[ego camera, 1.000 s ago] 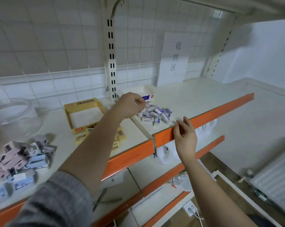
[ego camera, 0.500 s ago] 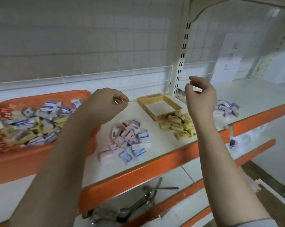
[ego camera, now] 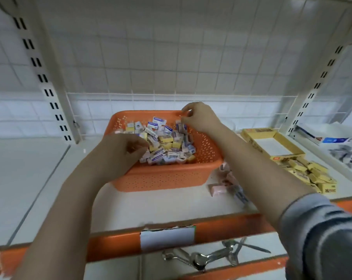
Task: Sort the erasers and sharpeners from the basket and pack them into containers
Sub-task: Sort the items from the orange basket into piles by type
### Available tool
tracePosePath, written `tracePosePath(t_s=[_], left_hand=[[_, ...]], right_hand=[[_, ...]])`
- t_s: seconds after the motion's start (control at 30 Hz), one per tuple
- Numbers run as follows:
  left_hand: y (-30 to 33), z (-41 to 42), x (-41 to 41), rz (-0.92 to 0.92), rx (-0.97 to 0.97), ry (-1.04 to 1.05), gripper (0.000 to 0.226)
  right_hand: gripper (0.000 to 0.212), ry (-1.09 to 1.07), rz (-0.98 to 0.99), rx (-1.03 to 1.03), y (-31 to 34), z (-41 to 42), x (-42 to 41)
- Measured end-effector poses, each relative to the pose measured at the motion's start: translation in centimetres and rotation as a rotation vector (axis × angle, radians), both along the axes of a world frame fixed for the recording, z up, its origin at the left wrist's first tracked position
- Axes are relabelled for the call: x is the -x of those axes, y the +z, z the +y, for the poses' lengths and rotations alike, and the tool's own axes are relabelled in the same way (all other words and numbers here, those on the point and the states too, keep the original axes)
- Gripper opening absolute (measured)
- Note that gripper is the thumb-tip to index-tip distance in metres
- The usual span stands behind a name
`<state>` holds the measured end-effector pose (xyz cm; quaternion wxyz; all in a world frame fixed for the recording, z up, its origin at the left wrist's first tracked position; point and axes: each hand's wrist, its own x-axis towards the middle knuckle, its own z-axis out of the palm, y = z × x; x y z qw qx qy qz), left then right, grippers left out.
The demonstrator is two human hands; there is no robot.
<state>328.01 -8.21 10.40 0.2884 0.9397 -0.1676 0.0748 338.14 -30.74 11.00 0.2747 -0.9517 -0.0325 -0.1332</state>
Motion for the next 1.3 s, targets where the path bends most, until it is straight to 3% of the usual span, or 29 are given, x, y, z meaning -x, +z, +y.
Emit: tracePosePath(t_s=[0.17, 0.57, 0.8, 1.0, 1.13, 1.3], left_hand=[[-0.5, 0.7, 0.7, -0.001, -0.006, 0.038, 0.024], [-0.3, 0.6, 0.4, 0.013, -0.028, 0.042, 0.024], [-0.5, 0.5, -0.1, 0.028, -0.026, 0.037, 0.023], [-0.1, 0.6, -0.8, 0.028, -0.055, 0.027, 0.02], [1.2, 0.6, -3.6, 0.034, -0.072, 0.043, 0.019], [1.9, -0.3, -10.3, -0.006, -0.141, 0.236, 0.024]], right_hand=[[0.035, 0.16, 0.134, 0.372, -0.7, 3.3, -4.2], [0.004, 0.042, -0.025, 0.603, -2.2, 5.5, -5.0], [0.018, 0.035, 0.049, 0.338, -2.7, 5.2, -5.2], [0.021, 0.023, 0.032, 0.276, -1.5, 4.7, -4.5], [0.017, 0.015, -0.042, 0.02, 0.7, 3.9, -2.6], [0.014, -0.022, -0.111, -0.385, 2.1, 2.4, 1.9]])
